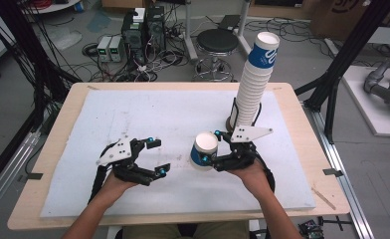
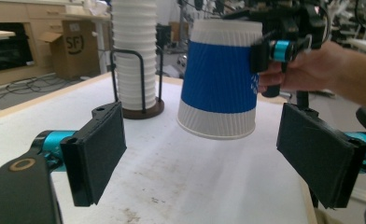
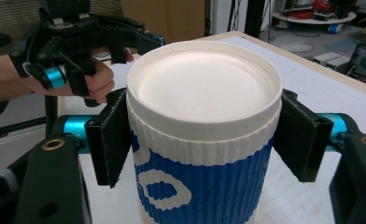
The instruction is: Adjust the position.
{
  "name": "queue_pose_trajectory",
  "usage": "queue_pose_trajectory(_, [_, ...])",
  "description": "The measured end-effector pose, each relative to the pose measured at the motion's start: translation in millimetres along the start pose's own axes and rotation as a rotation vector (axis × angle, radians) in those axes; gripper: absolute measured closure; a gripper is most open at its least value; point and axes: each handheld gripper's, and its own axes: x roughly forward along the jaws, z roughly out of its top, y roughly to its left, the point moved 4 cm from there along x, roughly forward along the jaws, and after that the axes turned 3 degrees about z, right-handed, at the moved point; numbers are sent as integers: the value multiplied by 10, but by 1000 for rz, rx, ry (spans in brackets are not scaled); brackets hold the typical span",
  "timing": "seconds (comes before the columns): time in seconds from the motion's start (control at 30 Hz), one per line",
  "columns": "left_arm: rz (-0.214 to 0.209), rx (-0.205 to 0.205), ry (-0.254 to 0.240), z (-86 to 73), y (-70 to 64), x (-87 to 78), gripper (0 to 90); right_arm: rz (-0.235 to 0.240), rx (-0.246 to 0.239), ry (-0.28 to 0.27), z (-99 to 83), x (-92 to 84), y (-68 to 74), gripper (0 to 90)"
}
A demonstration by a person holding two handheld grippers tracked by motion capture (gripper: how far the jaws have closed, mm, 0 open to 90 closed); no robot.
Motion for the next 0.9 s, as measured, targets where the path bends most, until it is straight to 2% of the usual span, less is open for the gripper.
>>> queue_pose_trajectory(0.1, [-21, 11, 18, -18, -24, 98, 156, 16, 3, -6, 11, 13, 20, 278])
queue_pose_trajectory(0.4, [-77, 13, 28, -57, -68, 313, 156, 61, 6, -5, 25, 57, 71, 279])
queue_pose_trajectory(0.9, [-107, 21, 37, -94, -129, 448, 156, 101, -9, 4, 53, 195, 157, 281])
